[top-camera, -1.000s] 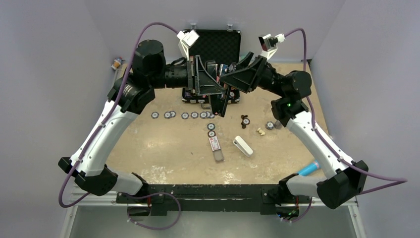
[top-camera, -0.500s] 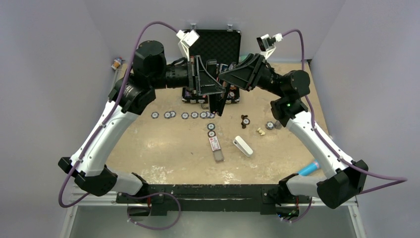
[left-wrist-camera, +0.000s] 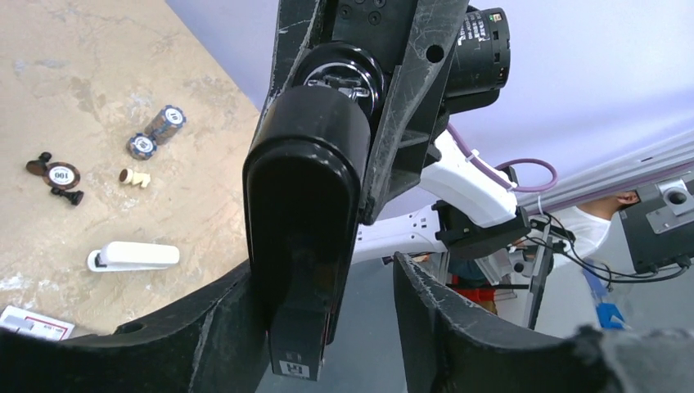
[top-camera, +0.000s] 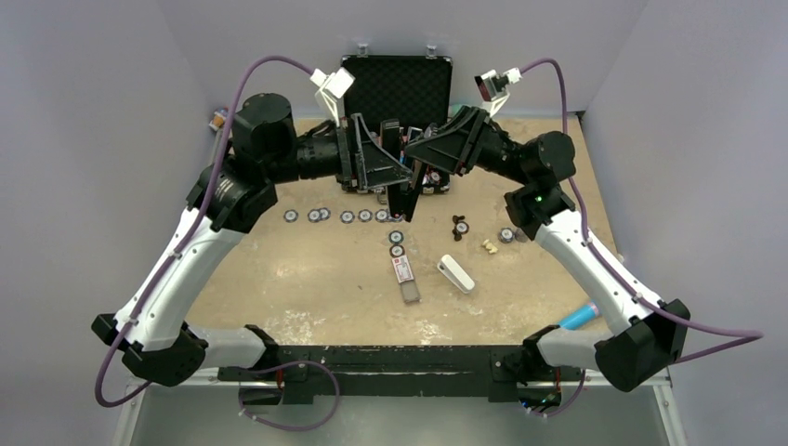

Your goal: Unload the staples from the stapler

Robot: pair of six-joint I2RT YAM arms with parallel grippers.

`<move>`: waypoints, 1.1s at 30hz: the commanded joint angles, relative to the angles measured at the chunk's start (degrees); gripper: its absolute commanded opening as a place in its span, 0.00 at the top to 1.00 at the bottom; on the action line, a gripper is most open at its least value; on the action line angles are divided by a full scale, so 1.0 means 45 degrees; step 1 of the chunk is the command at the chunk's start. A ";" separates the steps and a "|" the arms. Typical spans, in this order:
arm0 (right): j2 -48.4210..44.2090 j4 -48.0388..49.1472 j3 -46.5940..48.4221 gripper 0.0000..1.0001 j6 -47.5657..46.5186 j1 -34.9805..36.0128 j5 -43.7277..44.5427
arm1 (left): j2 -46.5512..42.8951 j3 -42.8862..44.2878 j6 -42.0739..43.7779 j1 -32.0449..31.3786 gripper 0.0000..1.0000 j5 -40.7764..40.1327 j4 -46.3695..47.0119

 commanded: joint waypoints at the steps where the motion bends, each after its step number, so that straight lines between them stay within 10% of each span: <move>1: -0.0571 -0.0183 0.0040 1.00 -0.0790 -0.0085 0.0480 | -0.0997 -0.0431 -0.0204 0.0012 0.38 -0.0307 0.0461; 14: -0.0686 -0.3898 0.0533 1.00 -0.3068 -0.0071 0.1050 | -0.2700 -0.1169 0.1172 0.0049 0.18 -0.2350 -0.2437; 33: 0.2815 -1.2509 0.2814 1.00 -0.5897 0.3774 0.5352 | -0.6892 -0.4719 0.1776 0.0110 0.24 -0.6726 -0.8828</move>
